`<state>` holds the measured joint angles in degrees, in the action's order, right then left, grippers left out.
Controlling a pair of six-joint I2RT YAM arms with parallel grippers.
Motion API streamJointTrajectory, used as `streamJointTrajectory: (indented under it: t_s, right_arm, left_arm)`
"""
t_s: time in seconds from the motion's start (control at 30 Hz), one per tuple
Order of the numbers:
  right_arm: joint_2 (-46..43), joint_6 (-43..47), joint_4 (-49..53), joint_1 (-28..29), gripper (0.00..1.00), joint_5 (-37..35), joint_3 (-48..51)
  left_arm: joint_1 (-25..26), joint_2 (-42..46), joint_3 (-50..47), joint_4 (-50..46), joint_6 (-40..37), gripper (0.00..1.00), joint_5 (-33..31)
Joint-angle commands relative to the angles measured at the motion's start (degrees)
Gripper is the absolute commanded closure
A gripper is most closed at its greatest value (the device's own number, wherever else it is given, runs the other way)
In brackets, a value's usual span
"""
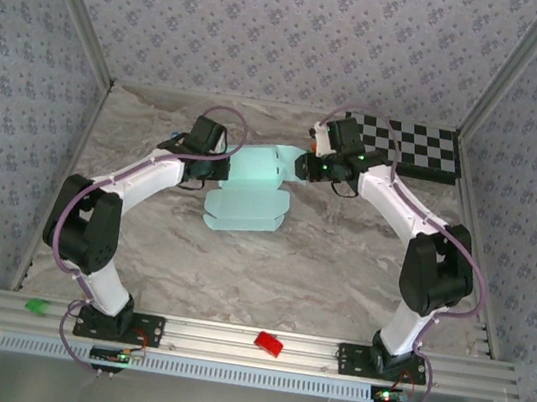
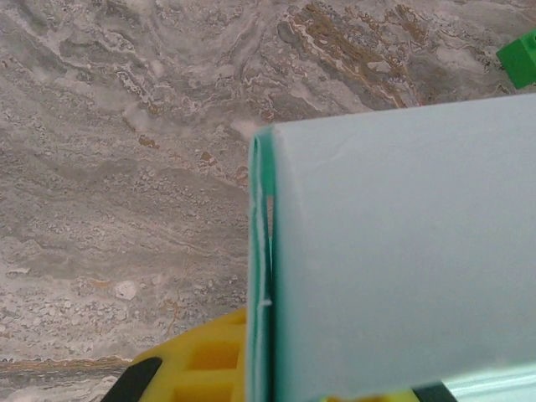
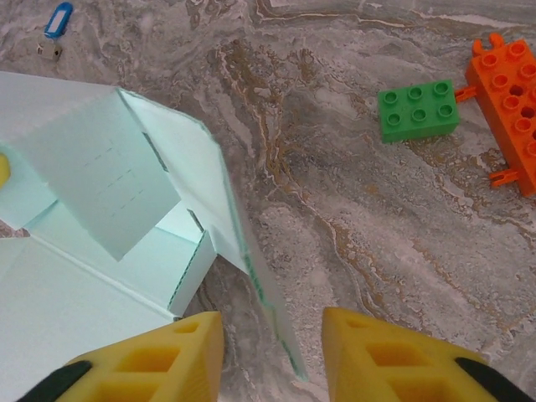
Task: Fold the paper box
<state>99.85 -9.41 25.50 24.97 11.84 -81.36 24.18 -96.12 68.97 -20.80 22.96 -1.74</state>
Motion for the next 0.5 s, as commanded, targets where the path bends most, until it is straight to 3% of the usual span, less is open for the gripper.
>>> streamJointTrajectory:
  t_s: [0.0,0.27,0.47]
  right_arm:
    - [1.29,0.89,-1.12,-0.24,0.67,0.99,0.17]
    - [1.62,1.06,-1.59,0.64,0.86,1.18,0.7]
    - [1.3,0.62,-1.23,2.43,0.88,-0.6,0.62]
  left_arm:
    - [0.42,0.31,2.02,1.11,-0.63,1.0,1.59]
    - [0.42,0.31,2.22,1.24,0.17,1.0,2.1]
    - [0.42,-1.04,3.66,0.85,2.46,1.0,1.61]
